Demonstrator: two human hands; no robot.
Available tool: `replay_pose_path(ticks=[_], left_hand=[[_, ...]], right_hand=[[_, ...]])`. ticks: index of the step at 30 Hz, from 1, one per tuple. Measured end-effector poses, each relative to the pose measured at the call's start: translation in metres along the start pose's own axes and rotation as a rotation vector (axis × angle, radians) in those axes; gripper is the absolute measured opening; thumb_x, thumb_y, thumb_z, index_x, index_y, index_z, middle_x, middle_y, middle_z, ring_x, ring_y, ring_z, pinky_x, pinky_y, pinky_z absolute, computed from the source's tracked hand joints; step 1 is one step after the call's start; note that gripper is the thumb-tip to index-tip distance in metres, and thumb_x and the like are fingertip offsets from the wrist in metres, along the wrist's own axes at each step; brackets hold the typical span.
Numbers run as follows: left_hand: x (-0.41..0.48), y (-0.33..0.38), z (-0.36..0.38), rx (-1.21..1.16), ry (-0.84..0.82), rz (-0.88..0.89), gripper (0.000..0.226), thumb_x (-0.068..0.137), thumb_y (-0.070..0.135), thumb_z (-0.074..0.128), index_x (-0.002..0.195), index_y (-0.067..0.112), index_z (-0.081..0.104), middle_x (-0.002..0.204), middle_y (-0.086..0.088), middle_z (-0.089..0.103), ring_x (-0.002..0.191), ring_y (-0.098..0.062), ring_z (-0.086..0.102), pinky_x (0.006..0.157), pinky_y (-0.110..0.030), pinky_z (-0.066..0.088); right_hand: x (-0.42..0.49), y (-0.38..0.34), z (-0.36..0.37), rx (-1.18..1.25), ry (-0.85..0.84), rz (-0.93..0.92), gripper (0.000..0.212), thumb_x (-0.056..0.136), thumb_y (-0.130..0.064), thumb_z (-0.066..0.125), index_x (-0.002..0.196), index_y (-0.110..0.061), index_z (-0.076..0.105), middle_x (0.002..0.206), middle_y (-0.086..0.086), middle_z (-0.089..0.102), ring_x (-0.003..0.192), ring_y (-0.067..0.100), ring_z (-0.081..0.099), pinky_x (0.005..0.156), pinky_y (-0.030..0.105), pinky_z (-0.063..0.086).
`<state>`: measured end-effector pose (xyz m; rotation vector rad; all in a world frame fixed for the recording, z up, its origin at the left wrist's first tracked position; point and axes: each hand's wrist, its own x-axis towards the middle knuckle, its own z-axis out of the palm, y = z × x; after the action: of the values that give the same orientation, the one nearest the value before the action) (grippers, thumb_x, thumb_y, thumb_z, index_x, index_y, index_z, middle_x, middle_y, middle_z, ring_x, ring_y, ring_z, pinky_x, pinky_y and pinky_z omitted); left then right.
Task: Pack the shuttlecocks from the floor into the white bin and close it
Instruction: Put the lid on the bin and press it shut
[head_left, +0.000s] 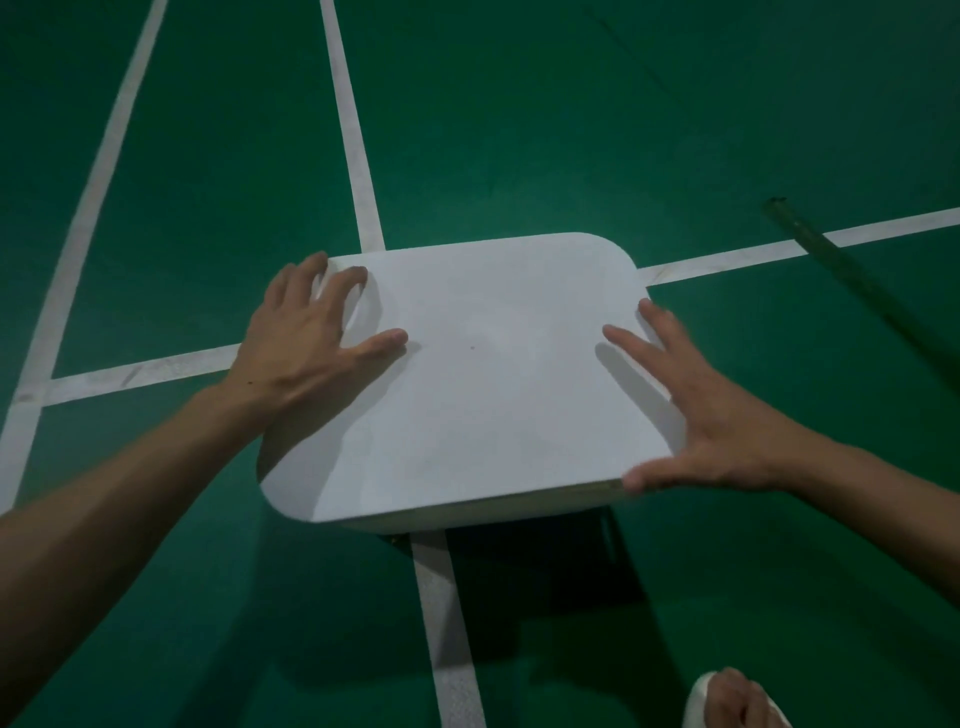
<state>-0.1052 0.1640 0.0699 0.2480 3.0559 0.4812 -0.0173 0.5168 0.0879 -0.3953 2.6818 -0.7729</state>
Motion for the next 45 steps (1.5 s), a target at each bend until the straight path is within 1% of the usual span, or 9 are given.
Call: replay_pose_path(ticks=[4,9,14,21,24,34,38,41,45], left_hand=[[-0.018,0.005,0.003,0.068,-0.021,0.046,0.092,0.068,0.086,0.028,0.145,0.037,0.019,0.159,-0.002,0.01,0.145,-0.029,0.003,0.115,-0.053,0.011],[-0.023,0.005,0.004,0.107,-0.067,0.079,0.098,0.064,0.091,0.024,0.147,0.042,0.011,0.16,-0.001,0.005,0.146,-0.03,-0.004,0.114,-0.056,0.011],[-0.023,0.004,0.004,0.17,-0.096,0.118,0.101,0.06,0.094,0.018,0.147,0.045,0.008,0.16,0.002,0.002,0.147,-0.03,-0.005,0.114,-0.058,0.012],[-0.022,0.007,0.006,0.227,-0.102,0.132,0.098,0.064,0.093,0.015,0.148,0.044,0.004,0.161,0.002,-0.001,0.146,-0.03,-0.006,0.114,-0.06,0.014],[-0.02,0.01,0.004,0.236,-0.105,0.133,0.098,0.064,0.093,0.016,0.148,0.043,0.004,0.16,0.001,-0.001,0.146,-0.031,-0.006,0.113,-0.06,0.015],[-0.021,0.01,0.005,0.213,-0.097,0.118,0.098,0.063,0.093,0.021,0.147,0.044,0.008,0.16,0.004,0.0,0.147,-0.028,-0.006,0.105,-0.067,0.026],[-0.019,0.01,-0.002,-0.029,-0.039,0.129,0.098,0.057,0.088,0.04,0.141,0.039,0.034,0.157,0.008,0.012,0.143,-0.025,0.019,0.102,-0.061,0.033],[-0.021,0.003,-0.006,-0.377,0.103,0.004,0.09,0.055,0.074,0.06,0.133,0.03,0.049,0.155,0.001,0.018,0.139,-0.023,0.025,0.11,-0.045,0.025],[-0.038,-0.005,0.005,-0.436,0.09,-0.159,0.087,0.056,0.056,0.072,0.135,0.037,0.043,0.155,-0.004,0.016,0.137,-0.029,0.029,0.108,-0.041,0.028]], right_hand=[[-0.009,0.007,-0.001,-0.076,-0.066,-0.062,0.128,0.042,-0.08,0.072,0.142,-0.055,-0.005,0.152,-0.02,-0.032,0.141,0.0,-0.025,0.117,0.033,0.001],[-0.007,0.008,0.0,-0.09,0.066,-0.056,0.131,0.042,-0.064,0.08,0.148,-0.038,0.009,0.16,-0.009,-0.005,0.147,0.006,-0.005,0.12,0.03,0.007],[-0.008,0.007,-0.001,-0.161,0.107,-0.05,0.132,0.046,-0.053,0.087,0.152,-0.02,0.018,0.158,-0.008,0.002,0.147,0.009,0.003,0.119,0.026,0.008],[-0.011,0.013,0.004,-0.158,0.164,-0.089,0.127,0.048,-0.075,0.062,0.149,-0.005,0.027,0.158,0.001,0.013,0.147,0.018,0.013,0.118,0.03,0.013],[-0.009,0.019,0.007,-0.12,0.207,-0.111,0.123,0.049,-0.074,0.064,0.146,-0.003,0.034,0.155,0.001,0.021,0.145,0.019,0.021,0.116,0.021,0.012],[-0.012,0.022,0.017,0.247,0.208,-0.026,0.129,0.036,-0.043,0.089,0.148,-0.018,0.03,0.157,-0.02,0.011,0.138,-0.015,0.013,0.111,0.006,0.013],[-0.014,0.021,0.016,0.244,0.261,-0.028,0.126,0.035,-0.05,0.087,0.146,-0.015,0.037,0.157,-0.016,0.018,0.14,-0.009,0.02,0.116,0.025,0.025],[-0.014,0.022,0.017,0.243,0.284,-0.035,0.125,0.035,-0.054,0.085,0.144,-0.014,0.039,0.156,-0.014,0.021,0.14,-0.007,0.024,0.115,0.035,0.03],[-0.015,0.022,0.019,0.253,0.24,-0.038,0.129,0.034,-0.049,0.088,0.147,-0.022,0.031,0.157,-0.018,0.009,0.136,-0.018,0.013,0.113,0.01,0.016]])
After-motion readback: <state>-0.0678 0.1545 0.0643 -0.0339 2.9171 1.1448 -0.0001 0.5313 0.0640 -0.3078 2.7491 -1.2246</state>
